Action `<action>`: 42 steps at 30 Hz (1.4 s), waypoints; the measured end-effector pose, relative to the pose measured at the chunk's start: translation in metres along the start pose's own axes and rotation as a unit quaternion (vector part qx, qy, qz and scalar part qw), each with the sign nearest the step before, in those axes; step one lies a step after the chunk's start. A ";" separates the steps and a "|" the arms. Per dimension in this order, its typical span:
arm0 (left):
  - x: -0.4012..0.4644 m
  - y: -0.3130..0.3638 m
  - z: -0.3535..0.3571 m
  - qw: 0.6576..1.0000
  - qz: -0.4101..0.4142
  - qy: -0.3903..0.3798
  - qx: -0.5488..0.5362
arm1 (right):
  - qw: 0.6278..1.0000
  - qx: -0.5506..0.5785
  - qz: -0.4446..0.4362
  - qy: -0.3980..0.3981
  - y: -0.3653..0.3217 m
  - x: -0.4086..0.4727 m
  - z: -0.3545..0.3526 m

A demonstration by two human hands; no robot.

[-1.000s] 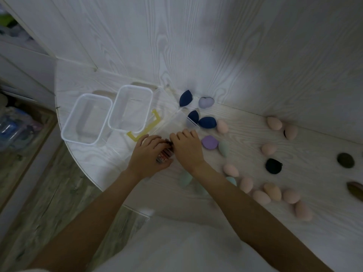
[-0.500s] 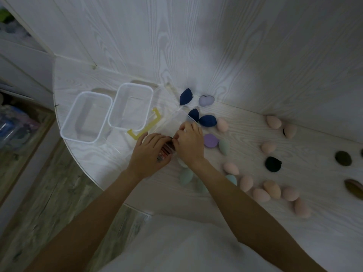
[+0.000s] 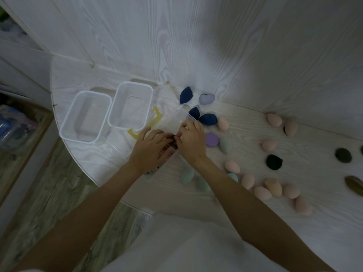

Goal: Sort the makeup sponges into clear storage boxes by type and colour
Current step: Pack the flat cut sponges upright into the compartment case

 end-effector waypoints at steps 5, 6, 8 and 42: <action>-0.001 -0.004 0.005 0.999 -0.023 -0.010 0.029 | 0.999 -0.034 -0.014 -0.001 0.000 -0.002 0.002; -0.001 -0.004 0.005 0.999 -0.024 -0.010 0.034 | 0.999 -0.047 -0.022 -0.007 -0.003 -0.003 0.003; 0.000 -0.004 0.007 0.999 -0.024 -0.003 0.029 | 0.997 -0.061 -0.038 -0.018 -0.007 -0.003 0.006; 0.131 0.485 0.131 0.937 0.102 -0.272 -0.195 | 0.928 0.007 0.372 0.028 0.407 -0.348 -0.222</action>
Point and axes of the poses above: each hand's wrist, its own x-axis towards the middle knuckle, its own z-axis out of the palm, y = z × x, the point moved 2 cm from there along x, towards the middle knuckle, and after that the axes turned 10 degrees about -z, right-handed, at the moved point
